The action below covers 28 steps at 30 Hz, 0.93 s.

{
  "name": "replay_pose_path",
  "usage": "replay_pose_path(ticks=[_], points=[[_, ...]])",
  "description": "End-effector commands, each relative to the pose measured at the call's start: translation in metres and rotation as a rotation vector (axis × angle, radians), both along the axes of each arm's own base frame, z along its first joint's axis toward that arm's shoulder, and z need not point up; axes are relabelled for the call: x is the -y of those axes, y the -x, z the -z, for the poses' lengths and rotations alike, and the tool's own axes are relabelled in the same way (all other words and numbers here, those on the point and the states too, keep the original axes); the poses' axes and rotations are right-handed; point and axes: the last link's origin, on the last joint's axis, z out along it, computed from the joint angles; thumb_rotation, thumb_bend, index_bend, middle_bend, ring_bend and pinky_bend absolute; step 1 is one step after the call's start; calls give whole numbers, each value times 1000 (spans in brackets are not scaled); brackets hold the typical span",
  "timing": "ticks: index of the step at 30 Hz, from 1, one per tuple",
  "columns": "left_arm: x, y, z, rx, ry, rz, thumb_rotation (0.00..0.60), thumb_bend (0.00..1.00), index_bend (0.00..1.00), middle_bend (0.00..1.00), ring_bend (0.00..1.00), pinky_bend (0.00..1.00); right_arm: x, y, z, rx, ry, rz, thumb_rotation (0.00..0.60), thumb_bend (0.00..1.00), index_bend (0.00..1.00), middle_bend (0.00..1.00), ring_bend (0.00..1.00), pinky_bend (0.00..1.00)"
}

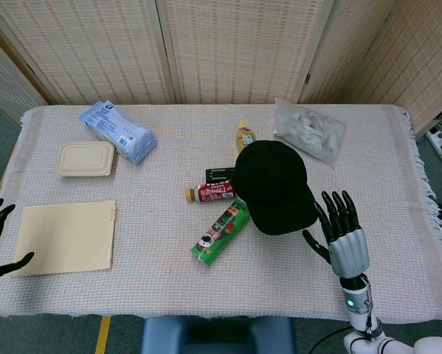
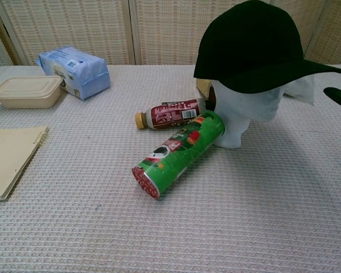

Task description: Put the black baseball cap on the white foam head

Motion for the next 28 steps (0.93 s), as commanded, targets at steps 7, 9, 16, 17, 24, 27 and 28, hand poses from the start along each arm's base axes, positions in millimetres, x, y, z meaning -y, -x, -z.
replay_pose_path(ticks=[7,9,16,17,24,27,28], points=[[1,0,2,-3,20,-4,600,189,135,46,0,44,-49,35,-47,-109,-91,296,600,110,0,0,0,0],[2,1,2,-14,27,-9,600,189,134,46,0,44,-57,43,-58,-150,-127,415,600,110,0,0,0,0],[6,2,9,-51,60,-25,600,189,135,46,0,44,-72,69,-86,-171,-237,678,600,112,0,0,0,0],[6,1,11,-56,63,-23,600,189,135,47,0,44,-73,73,-88,-153,-238,689,600,112,0,0,0,0],[9,-2,14,-72,63,-1,600,188,134,47,0,44,-78,72,-100,-152,-257,654,600,114,0,0,0,0],[10,-2,15,-81,66,3,600,189,135,46,0,44,-79,72,-101,-148,-265,654,600,115,0,0,0,0],[10,-2,15,-81,66,4,600,189,134,46,0,44,-79,72,-101,-146,-266,655,600,116,0,0,0,0]])
